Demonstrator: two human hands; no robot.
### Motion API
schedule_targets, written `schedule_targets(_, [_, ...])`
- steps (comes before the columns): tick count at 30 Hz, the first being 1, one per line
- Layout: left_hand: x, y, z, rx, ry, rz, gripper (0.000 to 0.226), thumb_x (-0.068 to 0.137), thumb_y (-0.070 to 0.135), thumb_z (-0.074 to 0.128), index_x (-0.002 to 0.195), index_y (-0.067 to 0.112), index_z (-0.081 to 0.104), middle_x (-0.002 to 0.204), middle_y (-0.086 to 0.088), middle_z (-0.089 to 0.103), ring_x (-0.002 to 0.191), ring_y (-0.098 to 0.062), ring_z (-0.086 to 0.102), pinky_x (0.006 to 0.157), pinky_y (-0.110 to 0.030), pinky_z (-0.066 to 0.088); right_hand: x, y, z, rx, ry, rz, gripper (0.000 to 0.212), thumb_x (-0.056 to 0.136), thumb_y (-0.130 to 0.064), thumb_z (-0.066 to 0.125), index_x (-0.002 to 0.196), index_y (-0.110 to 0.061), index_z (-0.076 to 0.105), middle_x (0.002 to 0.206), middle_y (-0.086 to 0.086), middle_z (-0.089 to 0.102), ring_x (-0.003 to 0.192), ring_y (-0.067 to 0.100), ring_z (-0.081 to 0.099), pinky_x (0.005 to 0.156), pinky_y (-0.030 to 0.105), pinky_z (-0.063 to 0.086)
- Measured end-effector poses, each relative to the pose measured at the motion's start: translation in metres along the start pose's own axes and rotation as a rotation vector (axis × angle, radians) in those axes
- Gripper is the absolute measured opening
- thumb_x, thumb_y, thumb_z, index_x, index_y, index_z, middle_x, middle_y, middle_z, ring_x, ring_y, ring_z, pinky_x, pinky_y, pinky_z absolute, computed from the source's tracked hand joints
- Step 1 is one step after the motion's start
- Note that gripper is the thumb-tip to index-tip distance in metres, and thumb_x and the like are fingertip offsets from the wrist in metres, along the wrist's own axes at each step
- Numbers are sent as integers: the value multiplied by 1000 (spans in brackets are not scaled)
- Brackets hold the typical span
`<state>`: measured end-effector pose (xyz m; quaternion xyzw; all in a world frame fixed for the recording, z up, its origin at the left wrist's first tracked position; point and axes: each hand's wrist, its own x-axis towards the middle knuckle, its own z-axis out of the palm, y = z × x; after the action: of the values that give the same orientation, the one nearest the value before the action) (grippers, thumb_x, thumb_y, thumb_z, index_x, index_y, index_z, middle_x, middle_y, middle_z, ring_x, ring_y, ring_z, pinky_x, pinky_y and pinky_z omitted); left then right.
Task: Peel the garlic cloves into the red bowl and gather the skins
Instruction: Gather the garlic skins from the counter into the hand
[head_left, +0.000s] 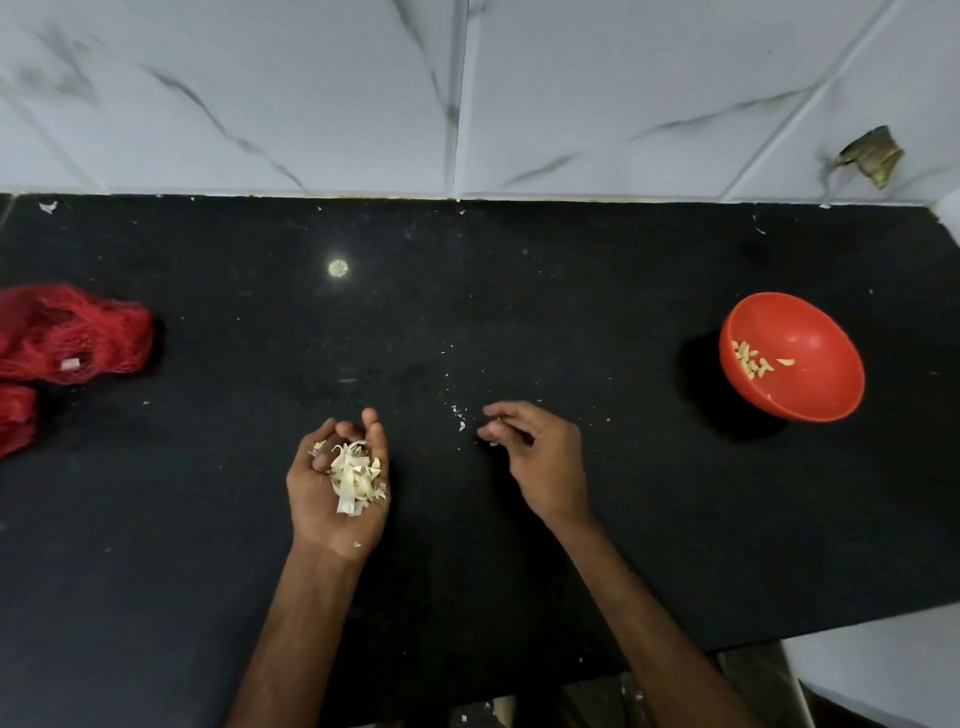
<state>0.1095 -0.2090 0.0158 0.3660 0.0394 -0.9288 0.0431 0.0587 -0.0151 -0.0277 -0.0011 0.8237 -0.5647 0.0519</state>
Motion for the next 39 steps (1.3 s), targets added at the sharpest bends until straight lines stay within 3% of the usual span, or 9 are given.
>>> schedule_targets(5, [-4, 3, -1, 24, 0, 7, 57, 99, 17, 51, 42, 16, 43, 49, 9, 52, 72, -9, 73, 64, -26, 61, 15, 1, -16, -128, -67, -39, 8, 82, -5, 79, 82, -12, 76, 74, -6, 74, 68, 9, 70, 71, 26, 57])
schedule_targets(9, [-6, 5, -2, 28, 10, 12, 58, 99, 18, 50, 41, 16, 43, 48, 9, 52, 71, -8, 72, 63, -26, 60, 18, 6, -23, -274, -146, -115, 8, 79, -10, 82, 80, -18, 79, 80, -10, 72, 76, 5, 67, 74, 21, 52])
schedule_targets(13, [-6, 5, -1, 15, 14, 7, 58, 98, 18, 52, 42, 16, 43, 48, 9, 52, 71, -9, 72, 63, -27, 60, 16, 15, -15, -477, -207, -257, 7, 79, -11, 81, 79, -14, 75, 86, -8, 62, 82, 11, 59, 79, 24, 47])
schedule_targets(18, [-4, 5, 0, 23, 16, 16, 58, 98, 19, 52, 41, 16, 43, 50, 8, 53, 71, -9, 72, 64, -26, 60, 20, 17, -2, -667, -135, -390, 10, 87, -12, 74, 80, -14, 67, 88, -6, 59, 86, 12, 52, 74, 24, 47])
schedule_targets(24, [-6, 5, 4, 41, 21, 33, 59, 98, 19, 51, 40, 16, 43, 45, 9, 51, 69, -9, 72, 63, -26, 60, 79, -11, 22, -386, -85, -404, 16, 87, 9, 60, 87, -7, 62, 89, 2, 63, 83, 17, 60, 76, 38, 52])
schedule_targets(26, [-4, 6, 4, 42, 17, 44, 58, 98, 18, 52, 41, 16, 43, 47, 8, 51, 69, -10, 72, 63, -26, 60, 95, -15, 32, -479, -118, -450, 24, 86, 12, 55, 96, -7, 67, 92, 4, 65, 83, 18, 63, 75, 41, 54])
schedule_targets(30, [-1, 4, 3, 33, 4, 32, 58, 98, 17, 52, 40, 16, 43, 49, 8, 52, 71, -10, 72, 64, -26, 60, 88, -14, 37, -795, -270, -742, 38, 80, 0, 42, 103, 3, 72, 99, 13, 68, 90, 30, 65, 66, 37, 59])
schedule_targets(35, [-1, 1, 1, 38, 10, 36, 57, 97, 17, 52, 41, 16, 44, 48, 8, 53, 71, -9, 72, 64, -26, 60, 37, 11, 21, -855, -273, -852, 38, 81, 6, 48, 114, 8, 68, 112, 18, 68, 105, 28, 60, 80, 35, 60])
schedule_targets(39, [0, 0, -3, 37, 21, 35, 55, 97, 17, 54, 43, 16, 43, 50, 10, 51, 74, -8, 72, 65, -26, 60, -5, 26, 15, -703, -240, -719, 29, 79, 11, 71, 106, -2, 72, 105, 7, 67, 98, 18, 54, 76, 29, 56])
